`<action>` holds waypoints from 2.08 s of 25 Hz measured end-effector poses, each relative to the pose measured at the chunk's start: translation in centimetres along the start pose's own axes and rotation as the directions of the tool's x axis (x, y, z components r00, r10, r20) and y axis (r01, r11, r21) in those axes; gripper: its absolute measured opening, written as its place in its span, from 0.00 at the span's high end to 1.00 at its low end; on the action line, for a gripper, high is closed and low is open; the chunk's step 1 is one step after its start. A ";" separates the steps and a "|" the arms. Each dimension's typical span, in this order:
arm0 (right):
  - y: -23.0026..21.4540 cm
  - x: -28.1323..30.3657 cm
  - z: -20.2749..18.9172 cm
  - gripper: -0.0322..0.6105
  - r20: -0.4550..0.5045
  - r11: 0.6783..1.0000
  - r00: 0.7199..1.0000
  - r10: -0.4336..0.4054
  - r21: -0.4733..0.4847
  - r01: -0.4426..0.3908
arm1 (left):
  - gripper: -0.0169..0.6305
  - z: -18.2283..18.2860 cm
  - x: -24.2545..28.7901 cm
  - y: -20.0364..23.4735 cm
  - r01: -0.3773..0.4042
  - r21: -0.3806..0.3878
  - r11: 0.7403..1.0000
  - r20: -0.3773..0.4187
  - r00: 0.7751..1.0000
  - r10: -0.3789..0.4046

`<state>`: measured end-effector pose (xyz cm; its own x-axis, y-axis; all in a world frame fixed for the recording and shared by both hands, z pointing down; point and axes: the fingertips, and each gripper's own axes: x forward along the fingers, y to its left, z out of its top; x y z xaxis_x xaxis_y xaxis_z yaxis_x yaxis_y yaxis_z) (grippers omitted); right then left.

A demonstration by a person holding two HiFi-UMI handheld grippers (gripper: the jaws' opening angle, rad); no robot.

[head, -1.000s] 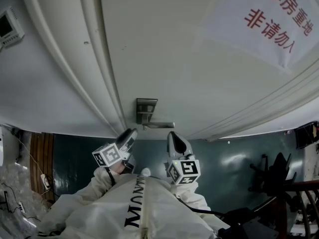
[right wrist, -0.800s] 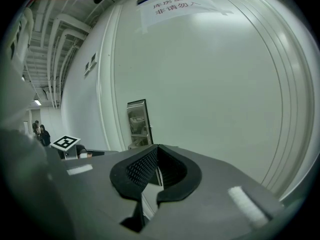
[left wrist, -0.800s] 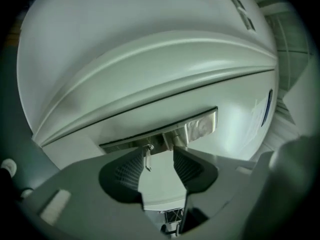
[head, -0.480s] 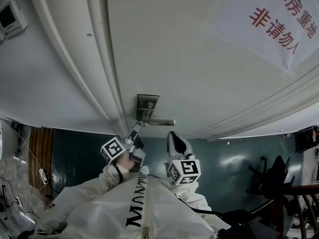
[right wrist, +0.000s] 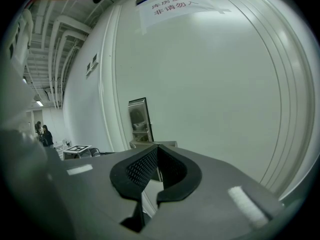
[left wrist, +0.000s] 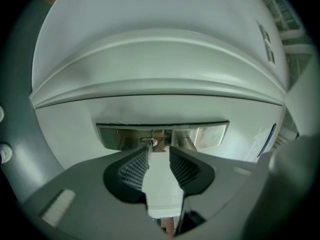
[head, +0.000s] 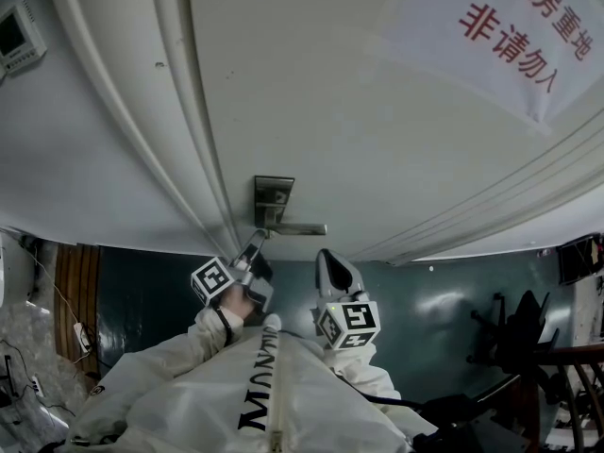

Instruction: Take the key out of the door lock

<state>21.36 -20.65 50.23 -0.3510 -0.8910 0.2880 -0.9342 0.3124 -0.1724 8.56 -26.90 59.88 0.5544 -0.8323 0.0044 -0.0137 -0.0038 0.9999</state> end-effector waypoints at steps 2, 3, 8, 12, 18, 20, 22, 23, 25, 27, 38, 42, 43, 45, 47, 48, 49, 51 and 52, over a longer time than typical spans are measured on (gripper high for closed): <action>0.0 -0.1 0.1 0.95 0.003 1.000 1.000 0.001 0.000 -0.001 | 0.77 -0.1 0.0 0.3 -0.013 0.015 1.000 -0.004 1.000 0.013; 0.1 -0.1 0.1 0.95 0.003 1.000 1.000 0.001 -0.001 -0.001 | 0.77 -0.1 0.0 0.4 -0.015 0.016 1.000 -0.005 1.000 0.016; -0.1 -0.2 0.1 0.95 0.004 1.000 1.000 -0.001 0.002 0.001 | 0.77 -0.2 0.7 1.4 -0.032 0.009 0.999 -0.009 0.999 0.032; -0.5 -0.4 0.0 0.95 0.001 1.000 1.000 -0.010 0.006 0.010 | 0.77 -0.6 1.2 1.8 -0.044 0.010 0.999 -0.017 0.999 0.044; -0.7 -0.5 -0.1 0.95 -0.004 1.000 1.000 -0.012 0.001 0.012 | 0.77 -0.5 2.1 2.4 -0.057 -0.007 0.998 -0.010 0.998 0.057; -0.8 -0.5 -0.2 0.95 -0.005 1.000 1.000 -0.013 0.005 0.013 | 0.77 -0.4 2.3 2.4 -0.061 -0.009 0.998 -0.010 0.998 0.061; -0.8 -0.4 -0.2 0.95 -0.005 1.000 1.000 -0.012 0.008 0.012 | 0.77 -0.3 2.6 2.3 -0.059 -0.007 0.998 -0.009 0.998 0.059; -0.8 -0.4 -0.2 0.95 -0.005 1.000 1.000 -0.011 0.009 0.011 | 0.78 -0.2 2.8 2.2 -0.057 -0.003 0.998 -0.010 0.998 0.057; -0.7 -0.3 -0.2 0.95 -0.005 1.000 1.000 -0.008 0.009 0.008 | 0.80 -0.2 3.0 2.1 -0.057 0.001 0.998 -0.013 0.998 0.057; -0.7 -0.3 -0.2 0.95 -0.004 1.000 1.000 -0.007 0.010 0.007 | 0.84 -0.2 3.1 2.2 -0.058 0.002 0.998 -0.017 0.998 0.058; -0.4 0.0 -0.3 0.95 0.002 1.000 1.000 -0.005 0.028 0.005 | 0.93 -0.2 3.2 1.7 -0.056 0.068 0.996 -0.046 0.997 0.060; -0.2 0.0 -0.3 0.95 0.003 1.000 1.000 -0.003 0.030 0.003 | 0.93 -0.2 3.2 1.6 -0.054 0.071 0.996 -0.055 0.997 0.058; -0.1 0.0 -0.3 0.95 0.003 1.000 1.000 -0.002 0.030 0.002 | 0.93 -0.2 3.2 1.6 -0.054 0.071 0.996 -0.055 0.997 0.058; 0.0 0.0 -0.3 0.95 0.005 1.000 1.000 -0.003 0.030 0.003 | 0.93 -0.2 3.2 1.6 -0.053 0.072 0.996 -0.058 0.997 0.057; 0.0 0.0 -0.3 0.95 0.006 1.000 1.000 -0.005 0.028 0.005 | 0.93 -0.2 3.2 1.6 -0.051 0.073 0.996 -0.060 0.997 0.056; -0.1 0.0 -0.3 0.95 0.005 1.000 1.000 -0.006 0.027 0.006 | 0.93 -0.2 3.2 1.5 -0.051 0.073 0.996 -0.060 0.997 0.055; -0.1 0.0 -0.4 0.95 0.004 1.000 1.000 -0.006 0.027 0.006 | 0.93 -0.2 3.2 1.6 -0.051 0.074 0.996 -0.059 0.997 0.056; -0.1 -0.1 -0.4 0.95 0.003 1.000 1.000 -0.006 0.027 0.006 | 0.94 -0.2 3.2 1.6 -0.053 0.074 0.996 -0.056 0.997 0.057; -0.1 -0.1 -0.4 0.95 0.002 1.000 1.000 -0.006 0.027 0.006 | 0.94 -0.3 3.1 1.6 -0.053 0.075 0.996 -0.055 0.997 0.057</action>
<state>21.43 -20.41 50.59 -0.3451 -0.8936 0.2869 -0.9343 0.2979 -0.1960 10.50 -29.38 61.48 0.5976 -0.7994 0.0620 -0.1053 -0.0016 0.9944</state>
